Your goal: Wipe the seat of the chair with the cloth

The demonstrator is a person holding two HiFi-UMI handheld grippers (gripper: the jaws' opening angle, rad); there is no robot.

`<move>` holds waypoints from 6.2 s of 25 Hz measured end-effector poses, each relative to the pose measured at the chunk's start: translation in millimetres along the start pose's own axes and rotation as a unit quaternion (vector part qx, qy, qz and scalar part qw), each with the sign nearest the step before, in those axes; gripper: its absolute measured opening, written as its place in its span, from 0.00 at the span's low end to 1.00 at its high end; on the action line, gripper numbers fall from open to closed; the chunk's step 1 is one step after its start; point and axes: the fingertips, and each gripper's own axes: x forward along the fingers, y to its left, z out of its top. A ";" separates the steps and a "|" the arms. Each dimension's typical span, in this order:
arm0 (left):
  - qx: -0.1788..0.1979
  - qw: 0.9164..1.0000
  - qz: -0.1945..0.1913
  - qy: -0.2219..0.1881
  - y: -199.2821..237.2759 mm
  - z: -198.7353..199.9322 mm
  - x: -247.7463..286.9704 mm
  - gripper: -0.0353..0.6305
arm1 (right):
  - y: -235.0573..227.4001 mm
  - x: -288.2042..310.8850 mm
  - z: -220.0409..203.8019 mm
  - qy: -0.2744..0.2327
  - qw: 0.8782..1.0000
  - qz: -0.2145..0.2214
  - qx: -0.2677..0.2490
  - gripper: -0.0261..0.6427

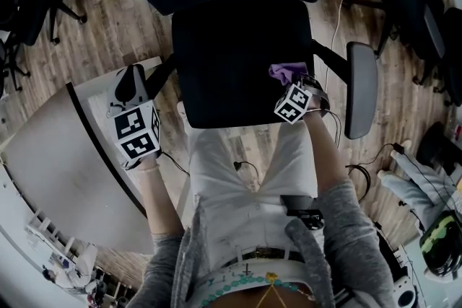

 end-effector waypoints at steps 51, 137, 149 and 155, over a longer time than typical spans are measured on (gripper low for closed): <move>0.004 1.000 0.002 -0.001 8.3 -2.1 0.7 0.06 | 150.2 -86.9 219.9 -0.268 0.953 0.137 -0.020 0.11; 0.013 1.000 0.015 -0.001 4.5 -0.8 -1.2 0.06 | 157.5 -3.4 119.0 -0.083 0.987 0.088 -0.102 0.11; 0.014 1.000 0.014 -0.001 2.0 -1.1 0.0 0.06 | 144.8 -2.7 92.8 -0.068 0.990 0.080 -0.097 0.11; 0.015 1.000 0.016 -0.001 3.6 -0.6 -1.5 0.06 | 139.2 -4.9 80.0 -0.060 0.992 0.075 -0.084 0.11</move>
